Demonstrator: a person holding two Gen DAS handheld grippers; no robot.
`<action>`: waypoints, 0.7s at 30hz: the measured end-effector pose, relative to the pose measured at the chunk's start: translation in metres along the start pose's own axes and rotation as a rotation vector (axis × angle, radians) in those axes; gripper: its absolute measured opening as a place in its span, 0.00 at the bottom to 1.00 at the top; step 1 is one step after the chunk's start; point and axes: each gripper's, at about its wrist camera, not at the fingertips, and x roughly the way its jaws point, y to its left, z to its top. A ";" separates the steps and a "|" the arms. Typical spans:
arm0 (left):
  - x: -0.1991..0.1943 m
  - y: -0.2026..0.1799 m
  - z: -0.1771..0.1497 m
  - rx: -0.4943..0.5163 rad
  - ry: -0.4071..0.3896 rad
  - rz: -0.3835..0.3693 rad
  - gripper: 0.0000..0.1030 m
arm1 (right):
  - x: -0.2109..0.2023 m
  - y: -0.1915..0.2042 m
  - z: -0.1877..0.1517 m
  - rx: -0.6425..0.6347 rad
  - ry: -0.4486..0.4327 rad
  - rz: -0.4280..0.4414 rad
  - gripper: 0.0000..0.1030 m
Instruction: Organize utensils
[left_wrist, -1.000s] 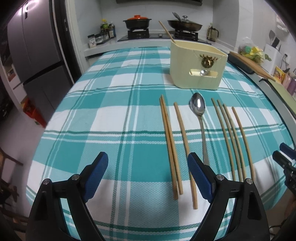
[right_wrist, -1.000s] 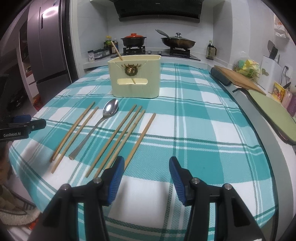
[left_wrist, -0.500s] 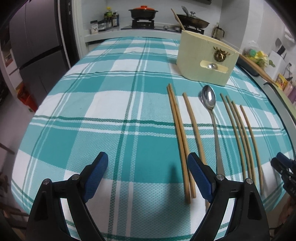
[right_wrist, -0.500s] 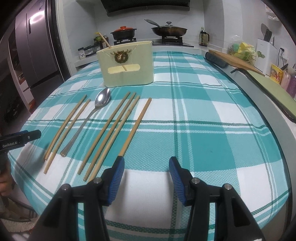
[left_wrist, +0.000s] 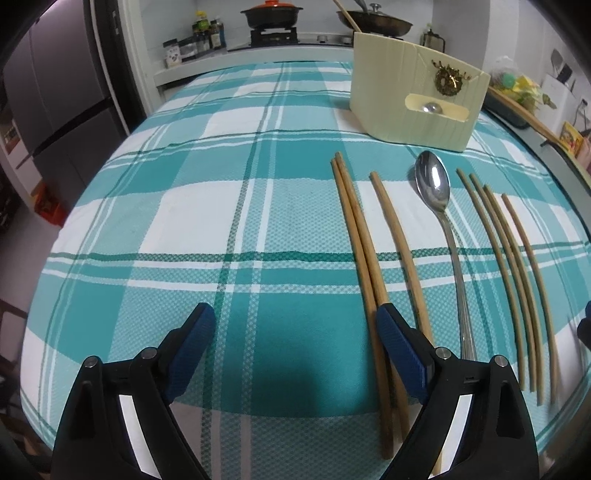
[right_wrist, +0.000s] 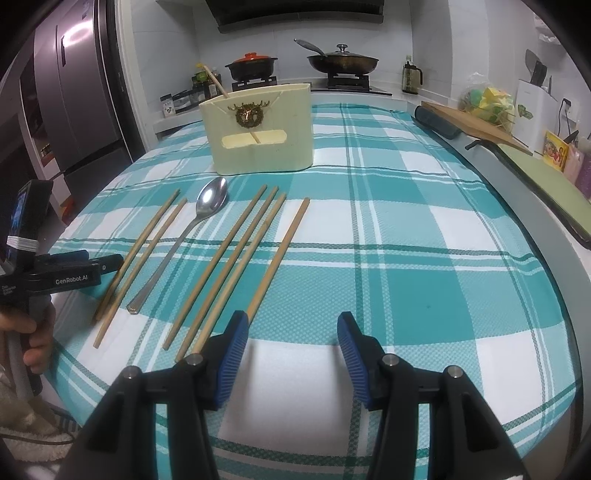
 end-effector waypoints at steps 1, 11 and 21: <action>0.002 -0.001 0.000 0.007 0.010 0.009 0.90 | 0.000 0.000 0.000 -0.002 0.002 -0.001 0.50; 0.011 0.000 0.008 -0.024 0.007 -0.002 0.75 | 0.036 0.003 0.021 0.001 0.059 0.026 0.49; 0.002 -0.012 0.002 -0.003 -0.038 0.011 0.05 | 0.065 0.027 0.028 -0.127 0.077 -0.058 0.11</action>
